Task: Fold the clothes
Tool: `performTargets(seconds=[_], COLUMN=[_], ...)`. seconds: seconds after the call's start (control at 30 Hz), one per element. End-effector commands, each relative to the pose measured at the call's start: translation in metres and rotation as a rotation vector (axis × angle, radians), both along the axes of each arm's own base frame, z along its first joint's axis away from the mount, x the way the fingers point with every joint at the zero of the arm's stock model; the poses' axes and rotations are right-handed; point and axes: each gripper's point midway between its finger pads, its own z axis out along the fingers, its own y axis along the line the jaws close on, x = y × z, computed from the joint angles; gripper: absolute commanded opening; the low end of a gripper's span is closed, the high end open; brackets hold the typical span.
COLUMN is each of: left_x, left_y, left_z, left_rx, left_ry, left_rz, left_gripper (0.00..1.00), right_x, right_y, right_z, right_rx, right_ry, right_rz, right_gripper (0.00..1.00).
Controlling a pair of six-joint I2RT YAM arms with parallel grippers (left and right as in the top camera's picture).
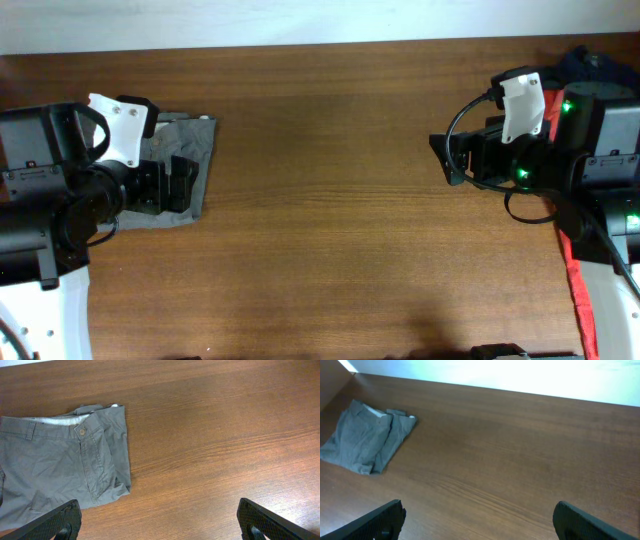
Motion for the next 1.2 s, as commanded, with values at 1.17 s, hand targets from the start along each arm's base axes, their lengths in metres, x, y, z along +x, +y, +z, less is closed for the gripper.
performTargets(seconds=[1.17], left_x=[-0.002], left_y=[0.000], left_z=[-0.001], left_rx=[0.017], left_ry=[-0.001], left_rz=[-0.009], left_gripper=[0.99], right_x=[-0.105], right_y=[-0.054], right_z=[-0.170], right_rx=[-0.145], right_ry=[-0.348], right_rz=[-0.266], right_gripper=[0.99])
